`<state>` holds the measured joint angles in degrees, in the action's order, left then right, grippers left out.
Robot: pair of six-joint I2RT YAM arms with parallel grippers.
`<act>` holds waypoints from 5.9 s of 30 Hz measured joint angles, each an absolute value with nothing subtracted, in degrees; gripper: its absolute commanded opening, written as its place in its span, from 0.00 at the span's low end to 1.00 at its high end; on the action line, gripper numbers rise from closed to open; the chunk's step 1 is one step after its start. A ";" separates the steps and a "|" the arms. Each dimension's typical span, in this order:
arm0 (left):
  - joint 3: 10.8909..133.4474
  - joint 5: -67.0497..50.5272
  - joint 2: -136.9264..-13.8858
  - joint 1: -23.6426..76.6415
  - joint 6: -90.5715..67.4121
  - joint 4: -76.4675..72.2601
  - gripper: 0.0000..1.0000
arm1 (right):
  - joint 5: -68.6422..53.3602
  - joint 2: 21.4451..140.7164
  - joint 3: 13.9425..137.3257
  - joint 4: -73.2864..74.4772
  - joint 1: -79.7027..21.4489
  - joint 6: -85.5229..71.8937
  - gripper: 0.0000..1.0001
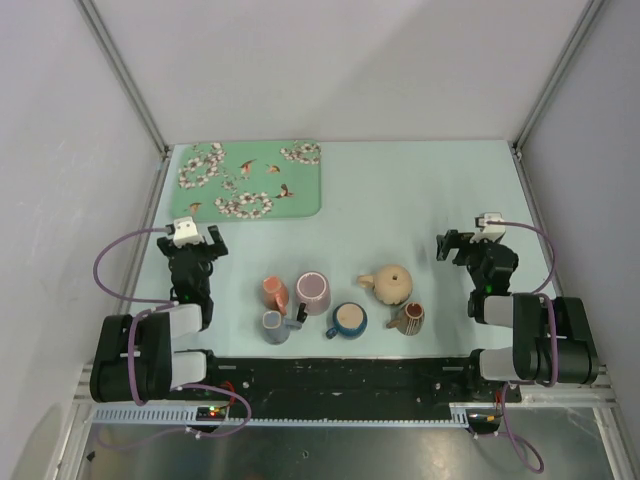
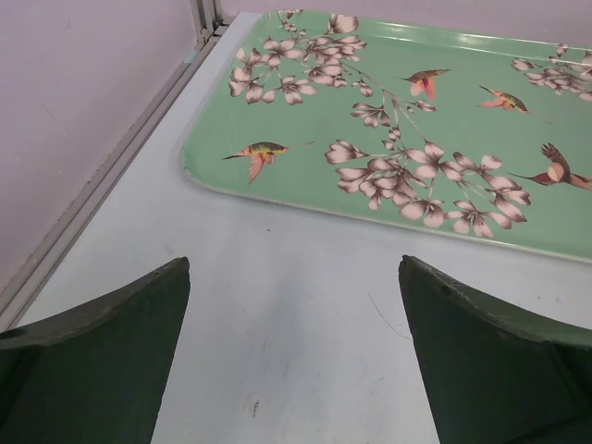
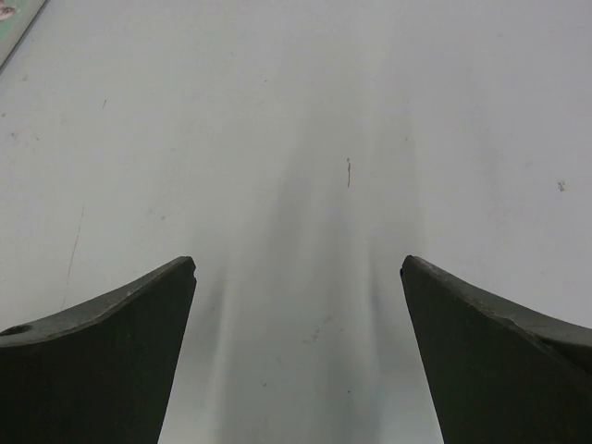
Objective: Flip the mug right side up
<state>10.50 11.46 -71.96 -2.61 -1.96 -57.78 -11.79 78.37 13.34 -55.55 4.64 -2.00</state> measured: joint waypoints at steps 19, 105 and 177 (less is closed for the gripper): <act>35.48 0.32 -72.10 -2.50 1.91 -25.45 0.98 | -20.34 45.78 17.98 -32.38 5.89 -8.23 1.00; 94.74 -46.68 -111.92 25.89 -34.24 30.48 0.00 | -11.53 43.40 30.55 -1.78 -25.91 7.90 1.00; 106.32 -15.53 -97.60 35.18 6.61 42.33 1.00 | -2.85 90.72 70.26 34.85 -26.35 -29.74 0.00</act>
